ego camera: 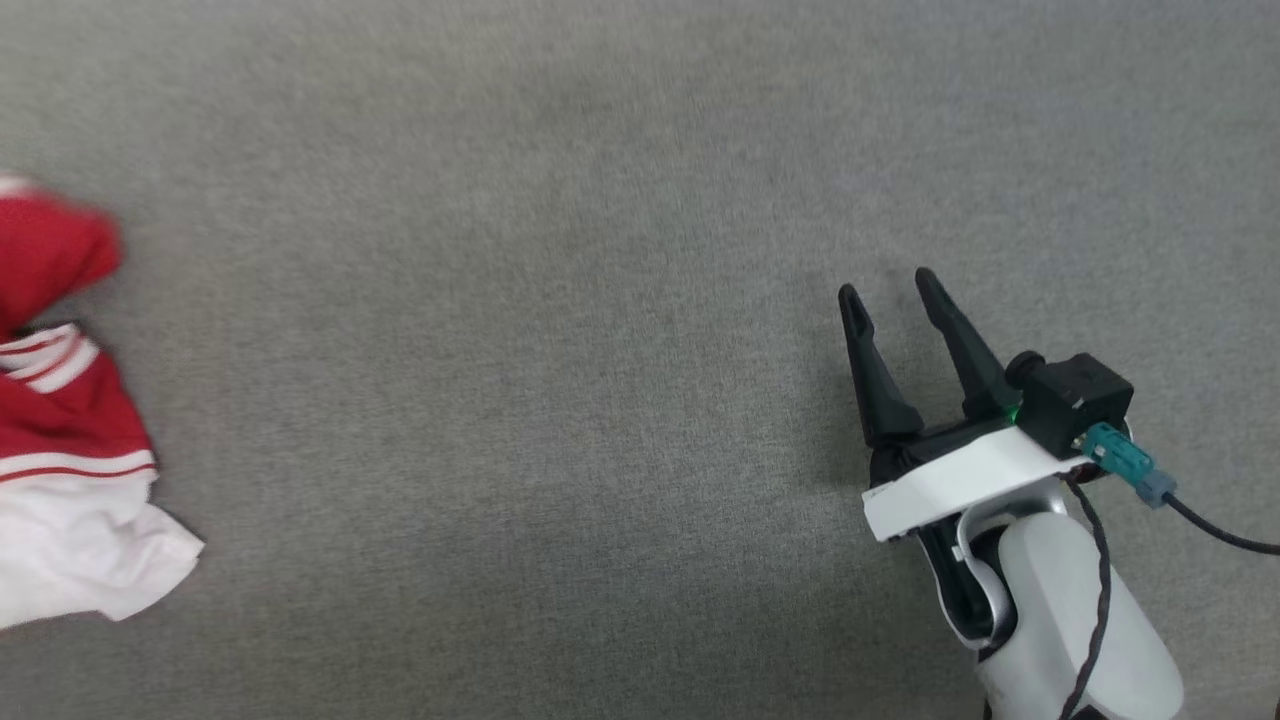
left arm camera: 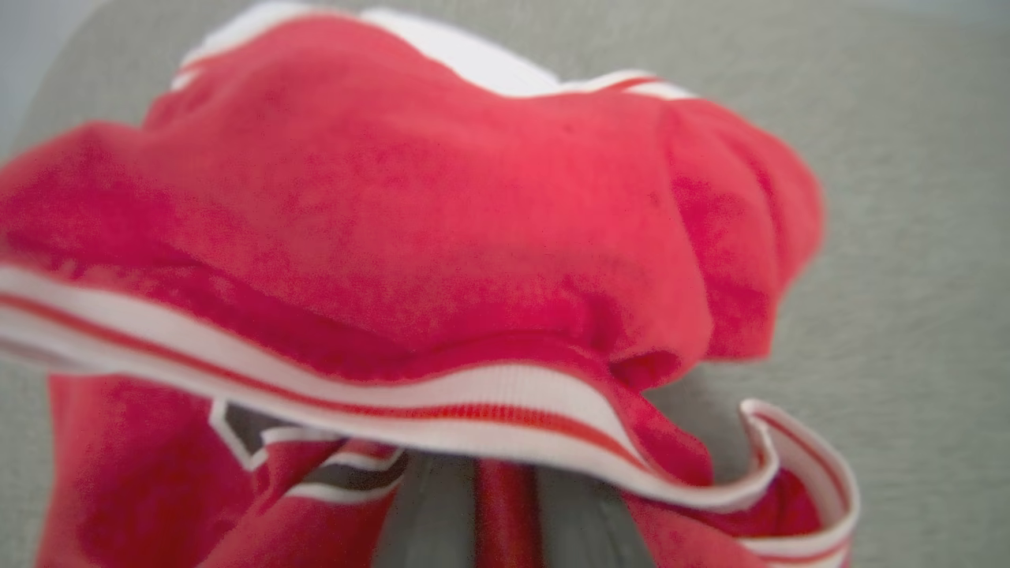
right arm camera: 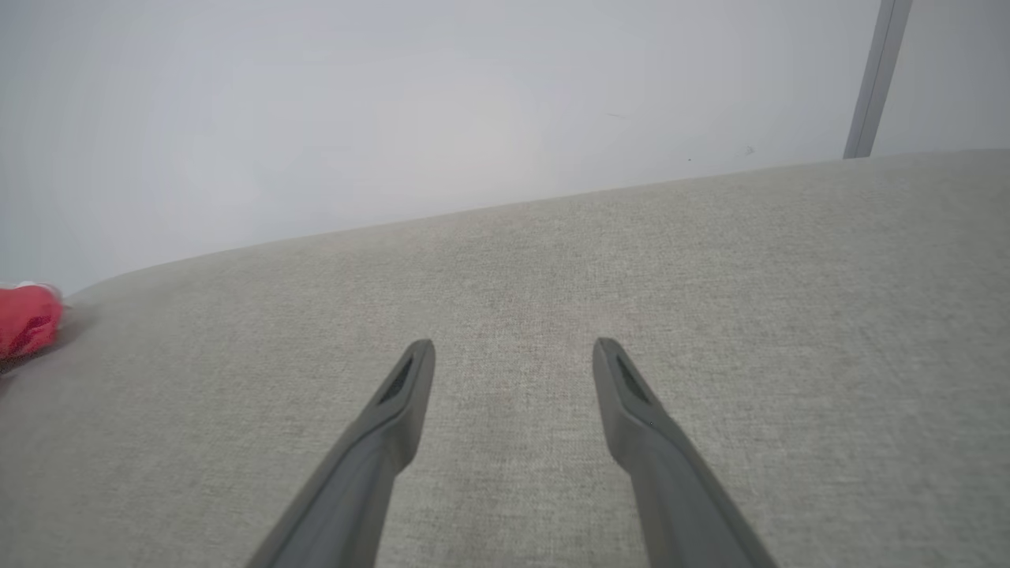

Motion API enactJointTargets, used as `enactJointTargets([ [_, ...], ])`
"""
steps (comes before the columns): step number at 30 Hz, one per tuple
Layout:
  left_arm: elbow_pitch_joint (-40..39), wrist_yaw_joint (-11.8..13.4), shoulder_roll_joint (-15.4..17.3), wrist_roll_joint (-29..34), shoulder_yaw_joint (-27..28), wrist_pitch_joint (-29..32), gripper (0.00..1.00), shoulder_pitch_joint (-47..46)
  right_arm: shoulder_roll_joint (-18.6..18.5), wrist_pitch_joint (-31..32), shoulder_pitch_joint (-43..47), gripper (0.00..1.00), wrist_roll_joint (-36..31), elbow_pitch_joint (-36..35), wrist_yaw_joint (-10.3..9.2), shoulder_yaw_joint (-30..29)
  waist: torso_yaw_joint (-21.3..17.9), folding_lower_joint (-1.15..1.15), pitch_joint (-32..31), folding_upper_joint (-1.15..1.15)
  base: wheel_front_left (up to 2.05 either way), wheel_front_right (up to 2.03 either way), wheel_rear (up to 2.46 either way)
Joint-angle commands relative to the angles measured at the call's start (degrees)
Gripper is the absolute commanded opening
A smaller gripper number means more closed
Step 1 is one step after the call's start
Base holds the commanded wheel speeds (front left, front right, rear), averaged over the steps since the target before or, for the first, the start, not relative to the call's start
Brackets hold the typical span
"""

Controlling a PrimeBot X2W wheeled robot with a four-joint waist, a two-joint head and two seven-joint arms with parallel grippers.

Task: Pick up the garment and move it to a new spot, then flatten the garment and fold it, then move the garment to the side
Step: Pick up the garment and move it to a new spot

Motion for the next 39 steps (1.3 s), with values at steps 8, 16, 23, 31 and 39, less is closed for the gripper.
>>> enactJointTargets([
  [8, -12.1, 0.1, -1.4, 2.8, -4.8, -5.9, 0.00, -7.0, 0.0, -0.1, 2.4, 1.00, 2.8, 0.8, 0.00, 0.7, -0.2, 0.00, -6.9, 0.00, 0.00, 0.00, 0.00],
  [16, -25.3, 0.1, -2.9, 5.5, -12.9, -4.2, 0.00, -16.6, 0.0, -0.1, 3.2, 1.00, 6.8, -1.4, 0.00, 1.5, -6.8, 0.00, -4.5, 0.00, 0.00, 0.00, 0.00],
  [23, -33.7, 0.1, -6.3, 4.6, -22.0, -2.0, 0.00, -24.4, 0.0, -0.1, 4.2, 1.00, 11.9, -3.9, 0.00, 2.8, -15.1, 0.00, -2.0, 0.00, 0.00, 0.00, 0.00],
  [31, -35.8, 0.1, -6.4, 2.4, -30.5, -1.7, 0.00, -26.4, 0.0, -0.1, 6.4, 1.00, 14.5, -5.2, 0.00, 2.5, -21.2, 0.00, -0.3, 0.00, 0.00, 0.00, 0.00],
  [39, -30.5, 0.1, -1.7, 4.3, -33.2, 3.6, 0.00, -22.3, 0.0, -0.1, 8.9, 1.00, 17.8, -6.8, 0.00, 3.0, -24.8, 0.00, 0.2, 0.00, 0.00, 0.00, 0.00],
])
